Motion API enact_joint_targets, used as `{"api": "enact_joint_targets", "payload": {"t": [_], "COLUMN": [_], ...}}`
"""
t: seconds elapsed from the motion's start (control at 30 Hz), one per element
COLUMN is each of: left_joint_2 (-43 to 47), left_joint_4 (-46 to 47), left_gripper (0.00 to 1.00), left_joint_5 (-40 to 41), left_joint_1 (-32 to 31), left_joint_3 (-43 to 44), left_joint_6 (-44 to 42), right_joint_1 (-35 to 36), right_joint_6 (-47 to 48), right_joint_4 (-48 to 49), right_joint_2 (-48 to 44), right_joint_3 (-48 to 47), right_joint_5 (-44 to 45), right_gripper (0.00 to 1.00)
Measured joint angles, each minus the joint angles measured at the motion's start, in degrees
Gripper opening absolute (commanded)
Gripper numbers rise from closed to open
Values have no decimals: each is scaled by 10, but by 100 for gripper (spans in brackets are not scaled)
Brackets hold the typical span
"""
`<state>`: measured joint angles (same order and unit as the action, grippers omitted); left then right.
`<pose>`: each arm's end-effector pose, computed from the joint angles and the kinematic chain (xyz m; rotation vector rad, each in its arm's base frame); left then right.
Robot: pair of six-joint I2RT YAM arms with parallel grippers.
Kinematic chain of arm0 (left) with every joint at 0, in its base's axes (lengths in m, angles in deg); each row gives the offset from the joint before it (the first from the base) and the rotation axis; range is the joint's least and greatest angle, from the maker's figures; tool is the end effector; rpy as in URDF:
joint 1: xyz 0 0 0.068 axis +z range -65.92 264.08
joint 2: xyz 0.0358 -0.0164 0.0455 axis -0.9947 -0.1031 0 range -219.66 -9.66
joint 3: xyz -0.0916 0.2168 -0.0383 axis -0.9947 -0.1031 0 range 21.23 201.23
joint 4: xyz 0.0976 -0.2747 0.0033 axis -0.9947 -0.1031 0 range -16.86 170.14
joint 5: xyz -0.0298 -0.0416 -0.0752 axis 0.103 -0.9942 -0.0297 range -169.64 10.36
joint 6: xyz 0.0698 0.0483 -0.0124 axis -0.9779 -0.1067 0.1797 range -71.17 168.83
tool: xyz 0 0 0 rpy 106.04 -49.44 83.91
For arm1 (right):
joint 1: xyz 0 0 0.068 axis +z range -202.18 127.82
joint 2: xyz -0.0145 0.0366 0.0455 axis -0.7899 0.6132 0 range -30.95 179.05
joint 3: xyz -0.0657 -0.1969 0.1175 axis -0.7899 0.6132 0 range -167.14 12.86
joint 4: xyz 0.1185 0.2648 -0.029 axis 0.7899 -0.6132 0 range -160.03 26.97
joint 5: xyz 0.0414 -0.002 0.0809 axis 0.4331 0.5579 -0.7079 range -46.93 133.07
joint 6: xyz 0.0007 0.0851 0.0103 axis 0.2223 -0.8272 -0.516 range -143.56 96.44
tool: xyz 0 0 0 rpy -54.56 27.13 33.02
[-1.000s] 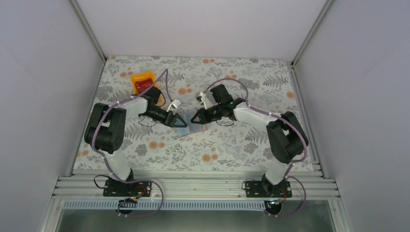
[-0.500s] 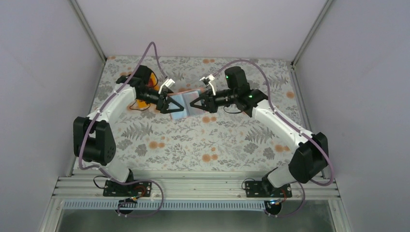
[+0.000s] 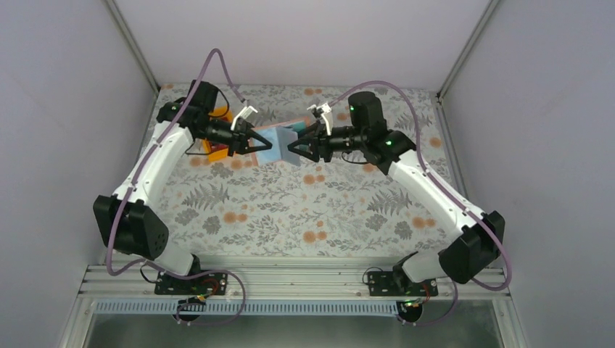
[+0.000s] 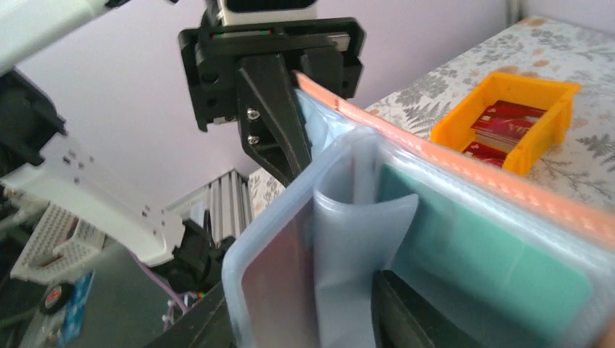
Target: Take the credit cards out of the card holder
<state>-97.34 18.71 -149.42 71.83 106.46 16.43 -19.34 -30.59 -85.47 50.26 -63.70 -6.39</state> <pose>0.3115 -0.1403 0.2999 1.1347 1.8502 -1.3840 0.2845 0.2519 0.3204 -1.0121 1.8534 1.3039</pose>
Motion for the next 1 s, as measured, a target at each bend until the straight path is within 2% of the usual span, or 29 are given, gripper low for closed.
{"api": "enact_joint_targets", "payload": {"t": [0.1,0.23,0.57,0.63,0.73,1.0], "left_joint_2": [0,11,39,38,39,35], "left_joint_4": [-15,-21,-26,-25,-25,-19], "left_gripper": [2,2,2,2,2,2], "left_joint_5": [34,104,246,251,238,212], "left_joint_1": [0,-1,-23,-24,-24,-24], "left_joint_3": [34,110,284,315,333,334], "left_joint_6": [-3,-7,-15,-12,-3,33], "right_joint_1": [-7,-31,-39,-39,-33,23], "right_joint_6": [17,34,79,71,54,25], "right_joint_4": [-9,-14,4,31,80,123], "right_joint_2": [-18,-62,-103,-107,-112,-111], "right_joint_3": [-4,-4,-31,-31,-31,-31], "right_joint_5": [22,31,-51,-56,-57,32], "right_gripper": [55,57,61,59,52,52]}}
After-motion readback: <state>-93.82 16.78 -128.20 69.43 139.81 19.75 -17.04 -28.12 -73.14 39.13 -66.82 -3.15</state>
